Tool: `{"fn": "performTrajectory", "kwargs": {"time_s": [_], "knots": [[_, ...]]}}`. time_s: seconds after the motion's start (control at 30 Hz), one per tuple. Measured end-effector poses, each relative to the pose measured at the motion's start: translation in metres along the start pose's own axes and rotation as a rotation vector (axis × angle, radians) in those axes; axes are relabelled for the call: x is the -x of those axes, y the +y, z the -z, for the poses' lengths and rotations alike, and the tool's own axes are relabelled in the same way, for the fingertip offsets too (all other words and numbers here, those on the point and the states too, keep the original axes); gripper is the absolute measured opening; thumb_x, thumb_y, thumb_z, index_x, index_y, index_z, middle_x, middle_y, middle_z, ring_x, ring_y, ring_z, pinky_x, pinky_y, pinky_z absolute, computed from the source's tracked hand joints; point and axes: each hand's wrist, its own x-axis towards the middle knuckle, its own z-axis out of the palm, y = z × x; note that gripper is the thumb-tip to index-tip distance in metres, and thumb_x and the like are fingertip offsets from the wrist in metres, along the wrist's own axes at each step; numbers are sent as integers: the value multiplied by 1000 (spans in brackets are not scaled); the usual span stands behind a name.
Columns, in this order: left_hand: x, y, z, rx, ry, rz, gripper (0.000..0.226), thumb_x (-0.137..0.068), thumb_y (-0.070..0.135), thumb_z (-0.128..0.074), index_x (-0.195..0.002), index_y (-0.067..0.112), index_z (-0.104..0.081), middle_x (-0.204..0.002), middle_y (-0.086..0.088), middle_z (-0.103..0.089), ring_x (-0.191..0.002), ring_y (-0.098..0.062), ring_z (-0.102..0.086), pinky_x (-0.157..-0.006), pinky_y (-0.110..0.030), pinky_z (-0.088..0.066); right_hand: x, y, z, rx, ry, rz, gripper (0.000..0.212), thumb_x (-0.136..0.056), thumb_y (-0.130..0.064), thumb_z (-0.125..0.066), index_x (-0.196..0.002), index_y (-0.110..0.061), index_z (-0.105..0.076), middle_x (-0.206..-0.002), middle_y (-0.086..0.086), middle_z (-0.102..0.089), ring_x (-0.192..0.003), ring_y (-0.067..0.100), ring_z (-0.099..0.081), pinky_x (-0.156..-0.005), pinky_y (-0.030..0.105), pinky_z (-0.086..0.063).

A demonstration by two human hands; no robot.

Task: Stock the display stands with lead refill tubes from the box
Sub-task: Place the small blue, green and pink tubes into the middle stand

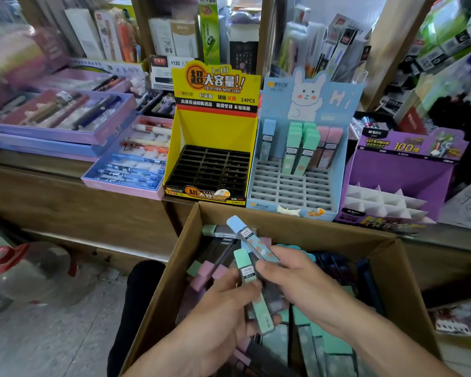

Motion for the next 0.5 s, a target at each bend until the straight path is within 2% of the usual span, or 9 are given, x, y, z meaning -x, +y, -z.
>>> {"fn": "performTrajectory", "kwargs": {"time_s": [0.03,0.1,0.2,0.27,0.33,0.37,0.43,0.5], "knots": [[0,0,0,-26,3,-8,33,-103,3,-48,-125,19,-66,-116,-22,-72,-106,-44,-70,-76,-43,-61,1,1,1,-9,8,4,26,-96,-40,-59,-114,-29,-74,-101,1,-77,-89,15,-73,-67,30,-56],[-1,0,0,-74,24,-28,32,-103,5,-50,-121,23,-69,-114,-18,-74,-101,-41,-72,-70,-38,-59,3,2,4,9,44,31,31,-94,-48,-59,-118,-34,-73,-108,0,-77,-99,14,-73,-84,35,-52],[-4,-1,1,-146,50,-76,33,-102,6,-53,-119,29,-70,-115,-11,-75,-99,-38,-74,-75,-38,-56,5,0,7,15,78,59,36,-91,-51,-61,-121,-34,-72,-113,-2,-77,-112,14,-70,-104,40,-47],[-3,0,0,-159,59,-102,32,-100,3,-56,-120,22,-70,-112,-13,-76,-91,-38,-75,-66,-34,-56,8,-4,7,36,80,68,33,-92,-47,-61,-118,-29,-74,-112,-4,-78,-111,14,-70,-107,44,-48],[-2,2,-2,-142,44,-104,29,-97,-3,-56,-119,12,-69,-106,-18,-77,-80,-36,-75,-53,-29,-55,9,-9,8,66,76,65,28,-94,-41,-62,-112,-24,-74,-98,-5,-75,-94,12,-69,-95,42,-55],[-2,5,-4,-139,33,-108,28,-96,-6,-56,-117,8,-69,-101,-21,-77,-74,-33,-75,-50,-29,-54,10,-11,9,65,67,77,21,-98,-34,-62,-112,-25,-75,-91,-6,-72,-85,9,-65,-83,34,-56],[1,12,-7,-151,42,-112,24,-97,-7,-54,-115,1,-68,-89,-27,-74,-63,-32,-71,-48,-30,-53,10,-12,11,45,75,98,21,-103,-18,-60,-113,-27,-76,-80,-7,-66,-74,8,-57,-68,25,-48],[2,17,-8,-176,70,-106,21,-99,-3,-54,-114,-1,-67,-86,-34,-68,-62,-34,-67,-53,-32,-53,10,-14,14,-18,96,114,23,-103,-9,-59,-113,-21,-75,-76,-1,-62,-69,12,-56,-62,27,-46]]}}
